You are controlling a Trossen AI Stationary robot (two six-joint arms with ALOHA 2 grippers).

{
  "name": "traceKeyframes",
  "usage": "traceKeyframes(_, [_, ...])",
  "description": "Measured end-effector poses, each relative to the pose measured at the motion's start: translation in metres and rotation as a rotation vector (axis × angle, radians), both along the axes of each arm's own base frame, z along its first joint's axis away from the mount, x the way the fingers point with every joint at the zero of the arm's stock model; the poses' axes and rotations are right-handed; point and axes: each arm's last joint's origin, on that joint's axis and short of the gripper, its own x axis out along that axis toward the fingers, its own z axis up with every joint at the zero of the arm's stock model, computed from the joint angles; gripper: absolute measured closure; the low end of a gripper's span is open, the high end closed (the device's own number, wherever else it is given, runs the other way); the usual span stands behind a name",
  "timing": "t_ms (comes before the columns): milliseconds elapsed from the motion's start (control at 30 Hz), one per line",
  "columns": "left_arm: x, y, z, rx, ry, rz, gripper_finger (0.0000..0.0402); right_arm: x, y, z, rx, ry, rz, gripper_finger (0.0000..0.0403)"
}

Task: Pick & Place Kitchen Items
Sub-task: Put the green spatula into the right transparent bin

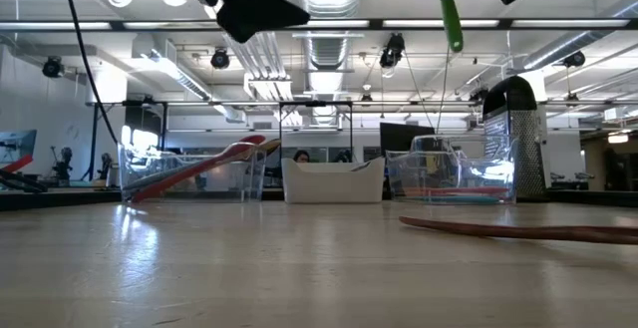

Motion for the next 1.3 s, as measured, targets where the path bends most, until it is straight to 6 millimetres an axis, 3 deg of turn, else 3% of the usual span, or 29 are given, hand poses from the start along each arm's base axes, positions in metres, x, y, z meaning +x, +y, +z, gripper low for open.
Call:
traceKeyframes(233, [0.005, -0.001, -0.007, -0.008, 0.02, 0.018, 0.0074, -0.014, -0.063, 0.018, 0.033, 0.002, -0.094, 0.0392])
traceKeyframes(367, [0.006, -0.001, -0.009, -0.001, 0.027, 0.017, 0.0074, -0.017, -0.1, 0.017, 0.078, 0.05, -0.153, 0.0392])
traceKeyframes(533, [0.006, -0.001, -0.009, -0.013, 0.028, 0.023, 0.0074, -0.017, -0.141, 0.014, 0.138, 0.186, -0.235, 0.0392])
traceKeyframes(833, [0.006, -0.001, -0.009, -0.005, 0.026, 0.03, 0.0074, 0.0, -0.209, 0.027, 0.233, 0.391, -0.336, 0.0392])
traceKeyframes(1000, [0.005, -0.001, -0.009, -0.011, 0.031, 0.034, 0.0074, 0.009, -0.246, 0.017, 0.365, 0.567, -0.378, 0.0392])
traceKeyframes(1300, [0.003, -0.001, -0.015, -0.014, 0.07, 0.037, 0.0074, 0.024, -0.282, -0.026, 0.507, 0.778, -0.387, 0.0392])
